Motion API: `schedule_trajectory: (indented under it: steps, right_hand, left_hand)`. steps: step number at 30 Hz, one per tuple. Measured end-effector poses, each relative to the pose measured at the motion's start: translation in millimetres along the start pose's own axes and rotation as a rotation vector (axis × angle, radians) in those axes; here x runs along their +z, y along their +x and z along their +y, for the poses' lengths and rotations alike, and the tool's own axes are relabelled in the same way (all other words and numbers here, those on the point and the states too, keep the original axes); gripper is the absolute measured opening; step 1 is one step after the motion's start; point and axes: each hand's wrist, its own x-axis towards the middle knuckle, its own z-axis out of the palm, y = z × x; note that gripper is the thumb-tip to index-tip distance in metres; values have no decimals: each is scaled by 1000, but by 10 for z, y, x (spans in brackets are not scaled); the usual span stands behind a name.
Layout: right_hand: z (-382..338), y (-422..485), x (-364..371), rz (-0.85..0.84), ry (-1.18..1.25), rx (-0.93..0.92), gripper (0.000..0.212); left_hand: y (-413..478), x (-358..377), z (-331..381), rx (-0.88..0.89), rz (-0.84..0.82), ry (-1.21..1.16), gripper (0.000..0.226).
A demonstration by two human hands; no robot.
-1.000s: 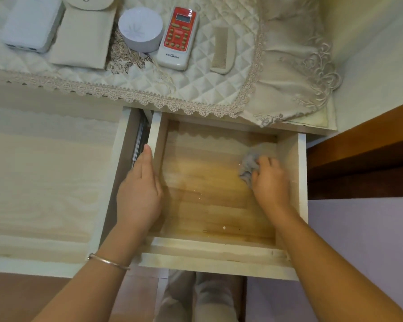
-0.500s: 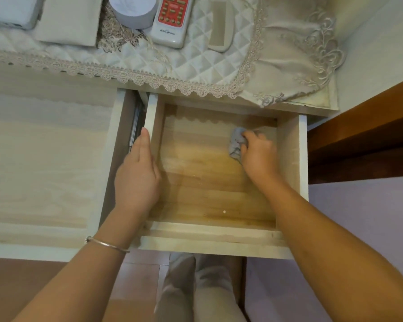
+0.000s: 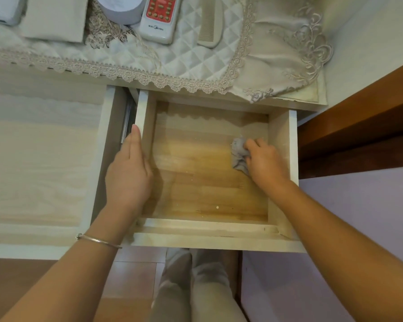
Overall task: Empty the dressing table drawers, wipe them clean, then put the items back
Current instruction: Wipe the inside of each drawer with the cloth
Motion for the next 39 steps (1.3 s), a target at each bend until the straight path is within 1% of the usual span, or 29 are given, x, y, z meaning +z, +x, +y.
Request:
schedule_trajectory:
  steps: [4,8,11,14,16,18,20,22,25,29,30,32,36,39]
  right_hand:
    - [-38,-273,27,-105,-29,-18,29]
    - [-65,-579,-3,-315,-94,-59,28]
    - [-106,-714,7,-436,-114,-37,32]
    - [-89,-746,-21,-455,-24,-8,33]
    - [-107,-762,-59,-447,77,22,32]
    - [-181,-791,-93,-444,165,16,31]
    - [-339,-801,-111,-448,269,-19,32]
    - [-558,-786,-106,-447,365,-84,35]
    - [-936,-726,-69,-441,462,-183,35]
    - [-1379,-576,-20,-536,592,-282,36]
    - [-1437,-538,-10,-564,595,-308,36]
    - [-1433,-500,-19,-596,575,-358,34]
    - [-1182,-596,-57,-579,474,-506,29]
    - [-878,-652,-184,-586,377,-518,28]
  left_hand:
    - [-5,-11,7,-5,-7,17,57]
    - [-12,-19,21,-11,-9,19,57]
    - [-5,-19,25,-13,-13,22,57]
    - [-2,-19,14,-15,-23,-15,56]
    - [17,-33,-14,-7,-45,-113,53]
    - [-10,-65,-64,24,-79,-200,51]
    - [-131,-124,-113,63,-140,-204,53]
    - [-343,-191,-141,78,-226,-179,61]
    - [-681,-303,-206,90,-346,-110,84]
    - [-878,-315,-413,202,-385,43,118]
    - [-892,-292,-457,219,-374,91,122]
    - [-896,-252,-475,242,-342,149,121]
    - [-893,-262,-412,218,-372,177,119]
    - [-909,-268,-406,200,-348,155,125]
